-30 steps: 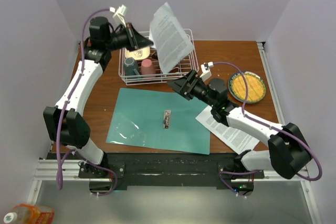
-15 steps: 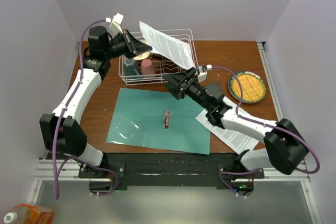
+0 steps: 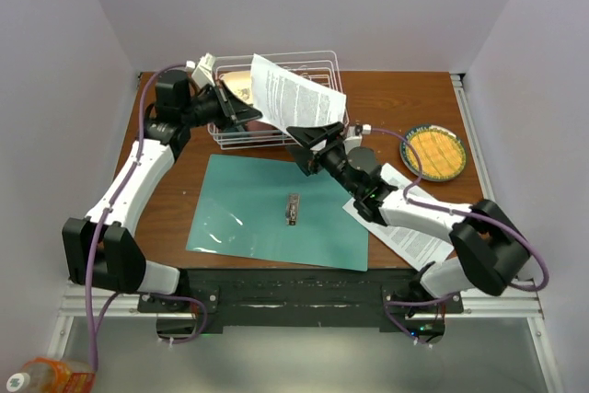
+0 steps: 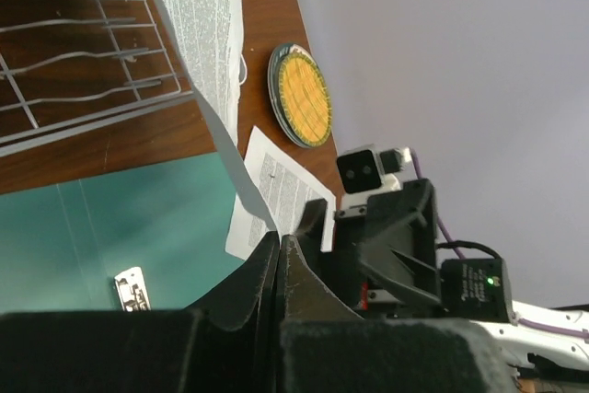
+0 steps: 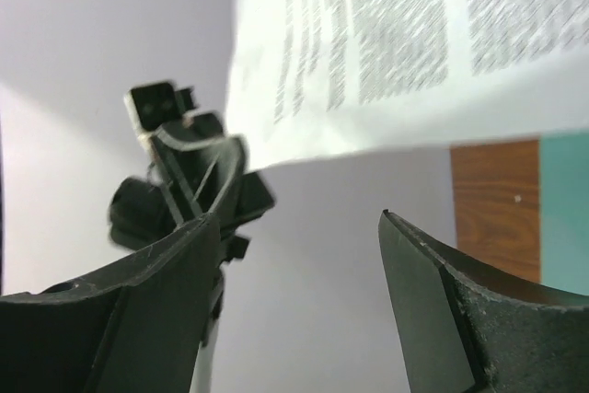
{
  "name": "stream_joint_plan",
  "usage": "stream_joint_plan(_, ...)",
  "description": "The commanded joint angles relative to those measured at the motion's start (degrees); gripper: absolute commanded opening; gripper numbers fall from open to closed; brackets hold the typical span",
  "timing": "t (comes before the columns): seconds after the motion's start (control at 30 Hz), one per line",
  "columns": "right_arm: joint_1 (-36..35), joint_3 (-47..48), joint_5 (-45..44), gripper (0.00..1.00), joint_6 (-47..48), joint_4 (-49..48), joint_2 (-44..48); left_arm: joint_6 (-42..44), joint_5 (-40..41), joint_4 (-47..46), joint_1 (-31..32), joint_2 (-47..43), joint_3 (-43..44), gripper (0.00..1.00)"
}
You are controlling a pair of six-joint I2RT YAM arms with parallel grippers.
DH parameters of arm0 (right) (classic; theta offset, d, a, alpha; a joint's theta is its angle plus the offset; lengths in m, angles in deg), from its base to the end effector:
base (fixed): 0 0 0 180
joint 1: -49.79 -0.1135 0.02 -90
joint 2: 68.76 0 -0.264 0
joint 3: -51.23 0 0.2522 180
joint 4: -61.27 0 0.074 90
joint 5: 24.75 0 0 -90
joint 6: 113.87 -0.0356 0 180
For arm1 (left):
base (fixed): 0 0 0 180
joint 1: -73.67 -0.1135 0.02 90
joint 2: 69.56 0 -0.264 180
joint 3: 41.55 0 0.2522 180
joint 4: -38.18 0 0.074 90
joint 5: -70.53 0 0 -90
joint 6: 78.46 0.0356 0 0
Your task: Put the files into the folder
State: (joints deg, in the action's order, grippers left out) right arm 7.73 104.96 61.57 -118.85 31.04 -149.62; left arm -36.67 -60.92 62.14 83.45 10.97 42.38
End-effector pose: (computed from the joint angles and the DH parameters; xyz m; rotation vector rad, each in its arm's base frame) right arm 0.2331 0.2072 0.2651 0.8744 1.6170 1.7831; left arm 0.3139 -0.0780 0.3535 -0.1643 2.0773 -1.3441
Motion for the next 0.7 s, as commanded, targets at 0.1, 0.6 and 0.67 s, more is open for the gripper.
stream_joint_plan(0.1,0.0,3.9,-5.5,0.72,-2.0,-0.9,-9.3,0.7,-4.1,2.9,-0.3,-3.7,-2.7,0.00)
stream_joint_plan(0.6,-0.2,2.6,-10.5,0.67,-6.4,-3.8,-11.2,2.8,-7.7,5.7,0.2,-5.1,-6.4,0.00)
stream_joint_plan(0.67,0.0,2.3,-11.8,0.66,-5.8,-2.6,-10.1,5.7,-8.3,9.5,0.4,-5.2,-6.1,0.00)
